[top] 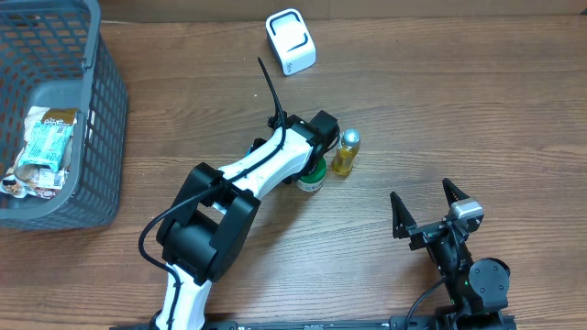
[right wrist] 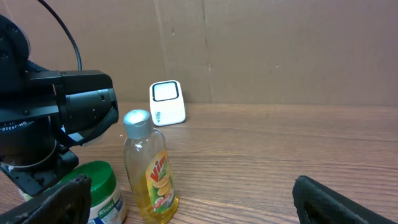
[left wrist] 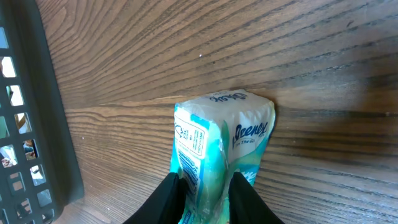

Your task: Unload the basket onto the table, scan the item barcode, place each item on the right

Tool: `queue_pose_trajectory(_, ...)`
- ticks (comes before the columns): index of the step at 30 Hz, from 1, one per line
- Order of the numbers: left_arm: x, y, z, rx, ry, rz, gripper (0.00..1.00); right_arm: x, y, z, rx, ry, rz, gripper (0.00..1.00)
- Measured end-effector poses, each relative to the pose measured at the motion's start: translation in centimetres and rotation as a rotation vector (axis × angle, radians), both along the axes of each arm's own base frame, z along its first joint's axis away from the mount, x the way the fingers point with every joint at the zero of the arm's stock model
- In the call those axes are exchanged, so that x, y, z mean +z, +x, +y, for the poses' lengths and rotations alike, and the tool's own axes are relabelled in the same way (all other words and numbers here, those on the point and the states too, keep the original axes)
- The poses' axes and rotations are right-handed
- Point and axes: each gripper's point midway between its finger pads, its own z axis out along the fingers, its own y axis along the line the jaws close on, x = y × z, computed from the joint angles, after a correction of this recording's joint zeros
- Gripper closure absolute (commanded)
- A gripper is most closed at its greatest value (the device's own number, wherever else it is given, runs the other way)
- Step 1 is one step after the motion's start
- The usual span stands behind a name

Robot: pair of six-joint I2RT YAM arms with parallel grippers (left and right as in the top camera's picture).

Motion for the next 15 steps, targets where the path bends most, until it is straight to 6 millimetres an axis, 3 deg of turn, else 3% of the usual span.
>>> queue_pose_trajectory(5,0.2,-0.3,0.3,0.014,0.005,0.011,0.75,0.0,0.0,0.0,0.0,0.0,-0.001,0.0)
queue_pose_trajectory(7,0.7,-0.3,0.6,0.033,0.005,0.02,0.68,0.0,0.0,0.0,0.0,0.0,0.0,0.0)
queue_pose_trajectory(10,1.8,0.5,0.5,0.061,-0.031,0.011,0.65,0.0,0.0,0.0,0.0,0.0,0.0,0.0)
queue_pose_trajectory(13,2.7,1.6,0.2,0.087,-0.1,0.013,0.5,0.0,0.0,0.0,0.0,0.0,0.0,0.0)
queue_pose_trajectory(15,2.9,2.0,0.2,0.095,-0.152,0.04,0.49,0.0,0.0,0.0,0.0,0.0,0.0,0.0)
